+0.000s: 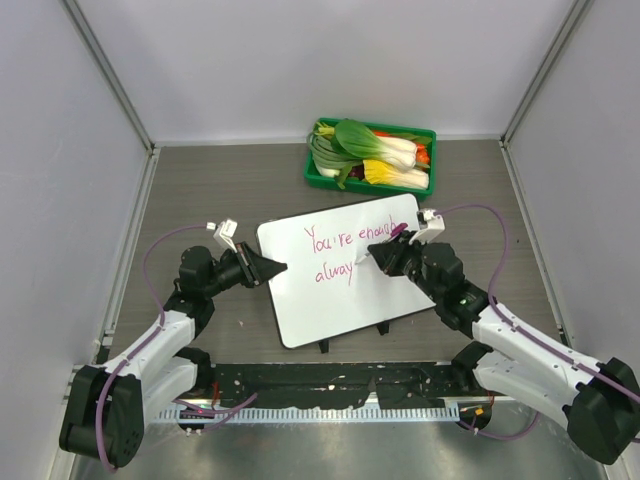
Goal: Write a sentence on the whiteboard
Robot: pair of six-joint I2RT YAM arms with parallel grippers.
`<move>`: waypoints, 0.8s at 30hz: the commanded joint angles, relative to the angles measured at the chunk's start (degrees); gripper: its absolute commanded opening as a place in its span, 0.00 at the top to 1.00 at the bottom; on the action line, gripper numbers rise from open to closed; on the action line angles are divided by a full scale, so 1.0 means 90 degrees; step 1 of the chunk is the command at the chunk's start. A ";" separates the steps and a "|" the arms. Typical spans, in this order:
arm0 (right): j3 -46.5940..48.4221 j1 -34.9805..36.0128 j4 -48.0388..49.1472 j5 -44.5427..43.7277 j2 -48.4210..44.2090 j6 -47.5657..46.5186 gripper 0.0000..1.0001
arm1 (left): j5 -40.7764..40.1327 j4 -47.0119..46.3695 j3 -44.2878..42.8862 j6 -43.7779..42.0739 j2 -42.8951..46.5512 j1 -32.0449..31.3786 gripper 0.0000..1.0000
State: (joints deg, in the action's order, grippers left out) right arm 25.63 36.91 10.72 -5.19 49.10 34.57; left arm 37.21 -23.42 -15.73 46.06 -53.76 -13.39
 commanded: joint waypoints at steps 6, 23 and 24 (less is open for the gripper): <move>0.0200 -0.0019 0.0459 -0.0487 0.0257 0.0075 0.99 | -0.0824 0.0590 0.0097 -0.1163 -0.0150 0.0013 1.00; 0.0131 -0.0019 0.0645 -0.0439 0.0560 0.0144 0.99 | -0.0824 0.0571 0.0097 -0.1163 -0.0160 0.0013 1.00; 0.0121 -0.0019 0.0654 -0.0429 0.0579 0.0153 1.00 | -0.0824 0.0571 0.0097 -0.1163 -0.0169 0.0013 1.00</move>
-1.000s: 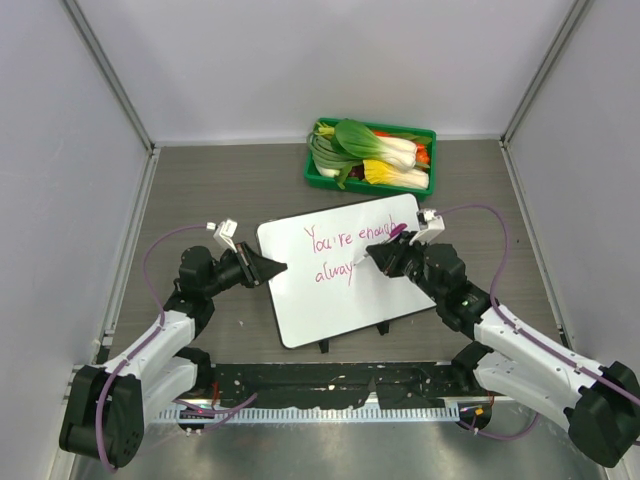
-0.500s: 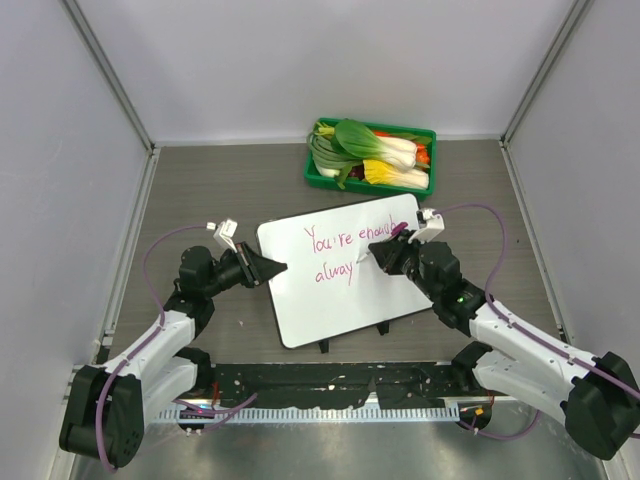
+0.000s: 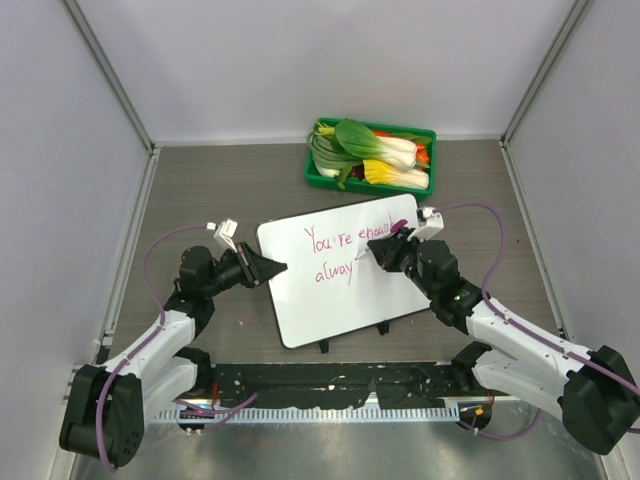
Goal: Write a sentence on the whiteboard
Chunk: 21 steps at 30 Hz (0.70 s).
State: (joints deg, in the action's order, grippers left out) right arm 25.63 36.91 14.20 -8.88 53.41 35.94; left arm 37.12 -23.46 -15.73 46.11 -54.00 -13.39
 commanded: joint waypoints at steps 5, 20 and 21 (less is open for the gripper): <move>0.0121 -0.0019 0.0210 0.0176 0.0101 -0.0068 0.99 | -0.0814 0.0566 0.0097 -0.1168 -0.0143 0.0013 1.00; -0.0093 -0.0028 -0.0356 0.0089 -0.0299 -0.0253 0.99 | -0.0824 0.0566 0.0097 -0.1168 -0.0133 0.0013 1.00; -0.0094 -0.0019 -0.0395 0.0069 -0.0319 -0.0263 0.99 | -0.0824 0.0566 0.0097 -0.1168 -0.0143 0.0013 1.00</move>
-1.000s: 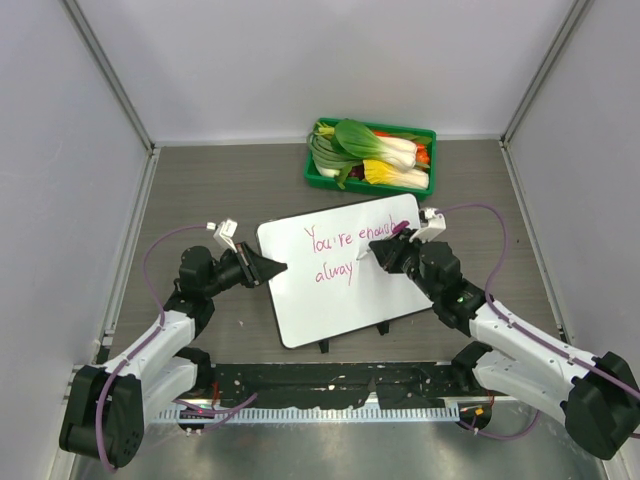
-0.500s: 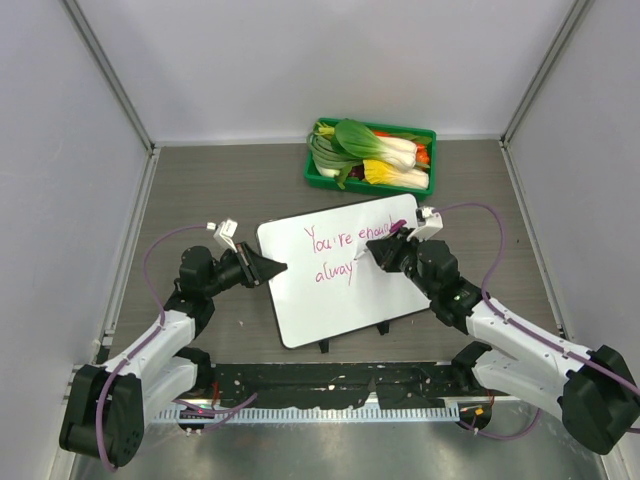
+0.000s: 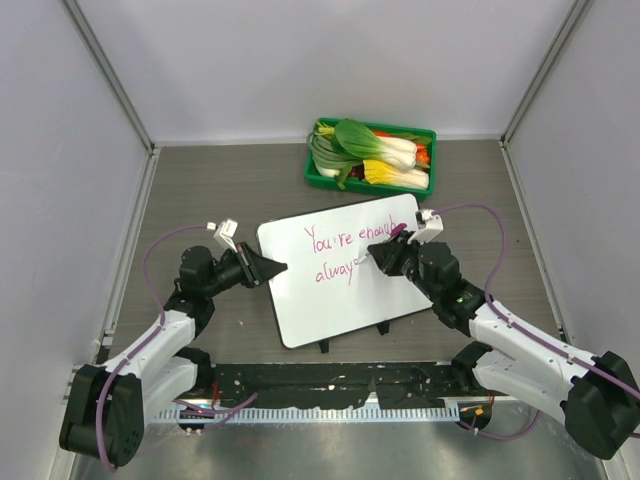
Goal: Write a sentence on the whiteboard
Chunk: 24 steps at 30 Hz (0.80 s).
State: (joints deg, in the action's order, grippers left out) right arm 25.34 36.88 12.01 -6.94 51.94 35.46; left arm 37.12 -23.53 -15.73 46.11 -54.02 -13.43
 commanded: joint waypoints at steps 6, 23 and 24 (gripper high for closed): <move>-0.0082 -0.0016 -0.0289 -0.0128 -0.0244 -0.0278 0.99 | -0.0824 0.0573 0.0097 -0.1168 -0.0150 0.0008 1.00; -0.0023 -0.0016 0.0228 0.0293 0.0039 0.0053 0.99 | -0.0834 0.0593 0.0077 -0.1187 -0.0160 -0.0002 1.00; -0.0013 -0.0016 0.0267 0.0302 0.0058 0.0073 0.99 | -0.0834 0.0593 0.0077 -0.1187 -0.0150 0.0008 1.00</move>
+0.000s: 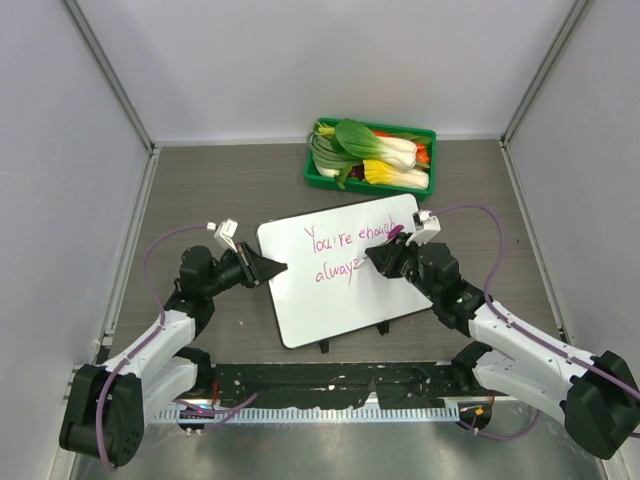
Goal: Write a sentence on the whiteboard
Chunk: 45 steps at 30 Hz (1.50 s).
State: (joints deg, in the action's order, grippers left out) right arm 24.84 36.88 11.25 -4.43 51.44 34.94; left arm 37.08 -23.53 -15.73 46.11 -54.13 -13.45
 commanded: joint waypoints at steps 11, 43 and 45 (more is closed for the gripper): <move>0.0150 -0.0055 0.0177 0.0013 -0.0578 0.0346 0.99 | -0.0829 0.0593 0.0077 -0.1187 -0.0138 0.0001 1.00; -0.0006 -0.0221 0.0020 -0.0309 -0.0189 0.0014 0.99 | -0.0849 0.0603 0.0097 -0.1187 -0.0089 0.0010 1.00; -0.0025 -0.0221 0.0010 -0.0348 -0.0149 -0.0015 0.99 | -0.0849 0.0603 0.0097 -0.1187 -0.0099 -0.0009 1.00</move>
State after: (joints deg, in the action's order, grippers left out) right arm 24.91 35.07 8.10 -6.52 49.43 35.92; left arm 37.08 -23.66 -15.73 46.09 -54.04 -13.52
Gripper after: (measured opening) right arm 0.172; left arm 0.221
